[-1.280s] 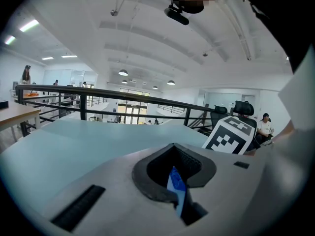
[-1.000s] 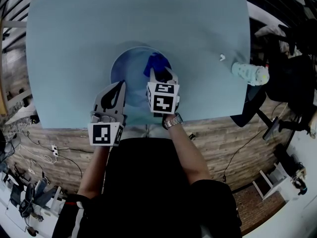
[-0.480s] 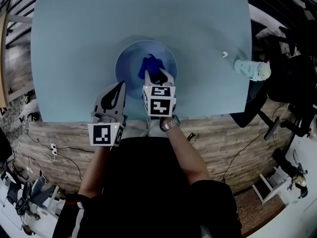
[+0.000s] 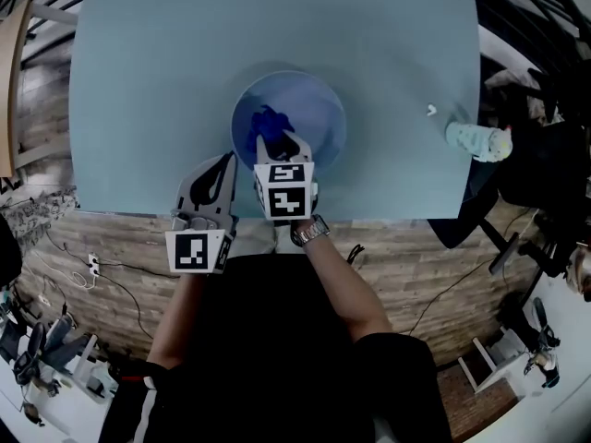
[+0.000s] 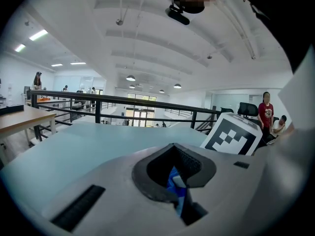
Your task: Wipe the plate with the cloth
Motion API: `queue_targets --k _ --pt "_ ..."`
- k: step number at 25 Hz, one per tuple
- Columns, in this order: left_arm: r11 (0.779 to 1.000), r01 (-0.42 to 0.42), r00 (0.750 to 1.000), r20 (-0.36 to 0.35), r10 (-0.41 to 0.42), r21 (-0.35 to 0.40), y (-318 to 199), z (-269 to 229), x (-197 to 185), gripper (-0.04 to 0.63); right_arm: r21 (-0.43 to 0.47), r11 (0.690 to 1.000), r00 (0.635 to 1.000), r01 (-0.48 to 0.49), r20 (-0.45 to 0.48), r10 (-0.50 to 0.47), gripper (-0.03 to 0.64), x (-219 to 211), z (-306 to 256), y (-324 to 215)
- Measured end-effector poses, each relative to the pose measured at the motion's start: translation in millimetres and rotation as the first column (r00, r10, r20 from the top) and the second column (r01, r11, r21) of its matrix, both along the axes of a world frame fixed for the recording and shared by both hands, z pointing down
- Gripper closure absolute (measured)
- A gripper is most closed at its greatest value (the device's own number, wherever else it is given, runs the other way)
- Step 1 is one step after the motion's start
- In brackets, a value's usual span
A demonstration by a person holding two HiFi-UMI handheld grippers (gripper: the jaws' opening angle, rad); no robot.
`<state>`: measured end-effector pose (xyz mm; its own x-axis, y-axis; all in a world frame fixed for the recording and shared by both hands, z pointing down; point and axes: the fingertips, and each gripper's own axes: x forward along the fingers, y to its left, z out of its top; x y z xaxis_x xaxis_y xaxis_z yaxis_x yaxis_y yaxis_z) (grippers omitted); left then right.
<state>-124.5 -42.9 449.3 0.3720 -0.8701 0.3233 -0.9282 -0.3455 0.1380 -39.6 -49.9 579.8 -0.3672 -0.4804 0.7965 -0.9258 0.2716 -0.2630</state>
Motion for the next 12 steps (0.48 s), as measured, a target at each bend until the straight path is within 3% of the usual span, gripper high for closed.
queue_targets --k 12 --pt "0.996 0.084 0.996 0.010 -0.084 -0.012 1.5 4.5 -22.4 0.595 -0.030 0.993 0.993 0.116 0.002 -0.116 0.497 -35.6 13.4 -4.6"
